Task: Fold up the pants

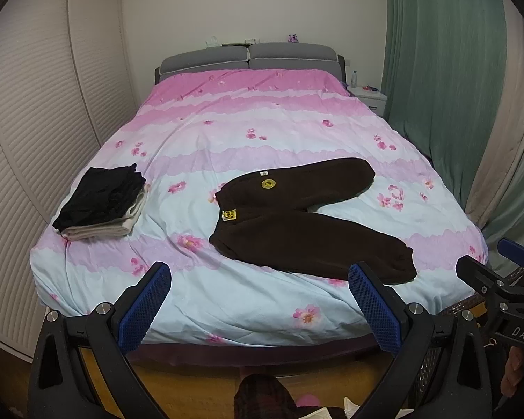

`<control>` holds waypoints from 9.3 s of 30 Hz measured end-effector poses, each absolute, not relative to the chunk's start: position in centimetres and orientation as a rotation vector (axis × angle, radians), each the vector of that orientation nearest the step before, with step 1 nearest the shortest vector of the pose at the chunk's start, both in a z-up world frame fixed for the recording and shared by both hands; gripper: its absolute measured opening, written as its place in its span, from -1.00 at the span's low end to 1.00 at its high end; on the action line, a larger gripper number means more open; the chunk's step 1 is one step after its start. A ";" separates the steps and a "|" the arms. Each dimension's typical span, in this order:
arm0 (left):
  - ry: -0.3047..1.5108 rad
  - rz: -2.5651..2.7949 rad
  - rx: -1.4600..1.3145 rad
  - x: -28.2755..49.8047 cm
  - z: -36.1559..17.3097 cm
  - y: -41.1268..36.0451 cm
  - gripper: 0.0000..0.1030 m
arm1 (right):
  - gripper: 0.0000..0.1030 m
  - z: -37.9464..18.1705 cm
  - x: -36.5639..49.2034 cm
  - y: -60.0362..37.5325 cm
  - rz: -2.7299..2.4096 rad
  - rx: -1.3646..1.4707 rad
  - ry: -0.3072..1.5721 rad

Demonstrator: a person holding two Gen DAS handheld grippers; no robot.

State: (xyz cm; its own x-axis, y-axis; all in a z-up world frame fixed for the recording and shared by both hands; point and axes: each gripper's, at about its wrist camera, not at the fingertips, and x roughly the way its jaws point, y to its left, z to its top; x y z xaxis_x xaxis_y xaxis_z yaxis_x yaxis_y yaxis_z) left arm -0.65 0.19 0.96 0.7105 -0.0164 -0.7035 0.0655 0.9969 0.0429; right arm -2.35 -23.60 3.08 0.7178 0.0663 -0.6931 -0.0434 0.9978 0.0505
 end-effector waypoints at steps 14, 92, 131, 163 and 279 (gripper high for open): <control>0.867 -0.018 0.083 5.1 -6.6 2.4 1.00 | 0.99 -3.1 1.6 -24.1 0.015 0.081 0.901; 1.363 0.320 -0.504 36.9 -16.8 7.4 -0.60 | -0.61 -10.5 38.4 -35.3 0.009 0.605 1.275; 1.353 -0.426 0.289 52.1 -19.9 -1.3 0.54 | 0.32 -13.7 47.6 -32.5 0.025 0.088 1.152; 1.502 -0.200 0.168 58.1 -27.0 -4.2 -0.39 | -0.67 -19.9 53.6 -43.5 -0.218 0.282 1.238; 1.242 0.099 -0.658 35.7 -24.2 17.6 0.24 | 0.05 -27.7 39.2 -14.4 0.504 0.029 1.557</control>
